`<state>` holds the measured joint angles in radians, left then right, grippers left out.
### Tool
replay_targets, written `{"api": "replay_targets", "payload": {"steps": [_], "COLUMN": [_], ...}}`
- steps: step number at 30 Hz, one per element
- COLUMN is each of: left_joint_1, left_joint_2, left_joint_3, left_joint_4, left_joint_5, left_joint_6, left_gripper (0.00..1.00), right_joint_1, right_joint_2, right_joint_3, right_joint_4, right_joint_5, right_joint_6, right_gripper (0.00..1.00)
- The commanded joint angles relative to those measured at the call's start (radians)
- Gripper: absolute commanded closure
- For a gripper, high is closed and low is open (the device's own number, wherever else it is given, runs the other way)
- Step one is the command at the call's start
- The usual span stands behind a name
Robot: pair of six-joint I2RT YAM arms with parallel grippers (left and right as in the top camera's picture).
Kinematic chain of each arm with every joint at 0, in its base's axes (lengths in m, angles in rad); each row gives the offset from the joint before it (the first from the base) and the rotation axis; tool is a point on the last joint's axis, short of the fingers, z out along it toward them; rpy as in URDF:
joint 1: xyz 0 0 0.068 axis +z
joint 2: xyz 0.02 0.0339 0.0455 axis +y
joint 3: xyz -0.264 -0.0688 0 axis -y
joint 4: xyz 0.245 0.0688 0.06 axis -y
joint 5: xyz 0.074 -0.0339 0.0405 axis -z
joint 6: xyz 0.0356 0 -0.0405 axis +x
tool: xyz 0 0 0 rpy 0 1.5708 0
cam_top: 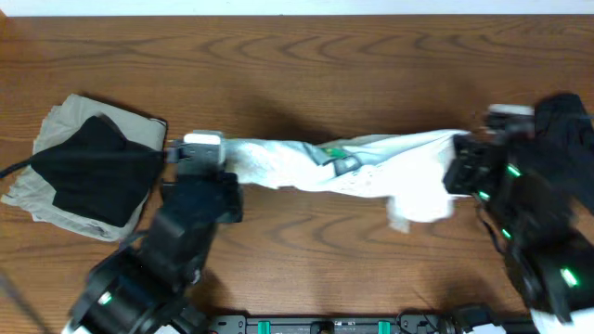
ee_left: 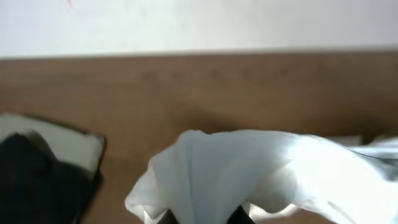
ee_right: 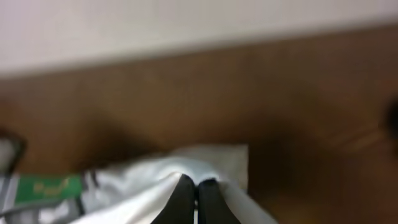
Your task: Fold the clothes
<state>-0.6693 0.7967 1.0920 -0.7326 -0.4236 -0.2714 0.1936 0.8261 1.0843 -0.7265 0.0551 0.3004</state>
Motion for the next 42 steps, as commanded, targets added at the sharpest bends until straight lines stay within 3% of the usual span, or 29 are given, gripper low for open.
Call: {"api": "replay_targets", "payload": {"steps": [1,3,7,8,10,12,17,22,28,36,42], "left_joint_1": [0.003,0.003,0.003,0.003,0.003,0.003,0.003,0.005,0.035,0.102,0.119], "left_joint_2": [-0.021,-0.003,0.077,0.106,0.164,0.221,0.33,0.384,0.386,0.422,0.455], "left_joint_3": [0.027,0.026,0.025,0.025,0.025,0.025,0.025,0.025,0.025,0.025,0.025], "left_joint_4": [0.005,0.003,-0.021,-0.031,-0.052,-0.071,-0.089,0.008,0.122,0.117,0.121], "left_joint_5": [-0.04,-0.05,-0.049,-0.048,-0.047,-0.032,-0.027,-0.105,-0.192,-0.19,-0.187], "left_joint_6": [0.016,0.016,0.015,0.015,0.009,0.008,0.008,0.008,0.008,0.008,0.008], "left_gripper": [0.95,0.94,0.94,0.94,0.94,0.94,0.94,0.94,0.94,0.94,0.94], "right_joint_1": [-0.018,-0.039,-0.088,-0.09,-0.09,-0.089,-0.087,-0.035,0.105,0.349,0.557], "right_joint_2": [-0.014,0.024,0.213,0.266,0.359,0.43,0.478,0.425,0.395,0.396,0.396], "right_joint_3": [0.041,0.039,0.039,0.039,0.039,0.039,0.039,0.039,0.013,-0.204,-0.309], "right_joint_4": [-0.003,0.0,-0.029,-0.04,-0.061,-0.09,-0.167,-0.245,-0.333,-0.217,-0.153], "right_joint_5": [0.197,0.263,0.203,0.189,0.18,0.18,0.07,-0.153,-0.208,-0.219,-0.242], "right_joint_6": [-0.05,-0.056,-0.085,-0.085,-0.084,-0.066,-0.034,-0.187,-0.267,-0.039,0.035], "right_gripper": [0.99,0.99,0.99,0.82,0.58,0.52,0.5,0.52,0.52,0.52,0.54]}}
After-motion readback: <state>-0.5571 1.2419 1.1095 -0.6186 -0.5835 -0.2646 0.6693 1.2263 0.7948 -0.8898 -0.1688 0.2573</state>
